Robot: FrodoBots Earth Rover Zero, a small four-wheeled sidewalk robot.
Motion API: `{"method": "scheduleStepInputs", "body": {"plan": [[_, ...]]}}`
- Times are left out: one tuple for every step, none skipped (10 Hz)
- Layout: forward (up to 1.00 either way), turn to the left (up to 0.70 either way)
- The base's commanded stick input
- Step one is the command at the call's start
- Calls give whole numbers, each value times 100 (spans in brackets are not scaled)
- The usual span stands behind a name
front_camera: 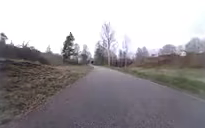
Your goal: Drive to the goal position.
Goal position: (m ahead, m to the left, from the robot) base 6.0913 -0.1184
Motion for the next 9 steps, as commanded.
{"method": "scheduleStepInputs", "body": {"plan": [[70, 27], [70, 22], [70, 14], [70, 5], [70, 0], [70, 0], [70, 0], [70, 0], [70, 0]]}}
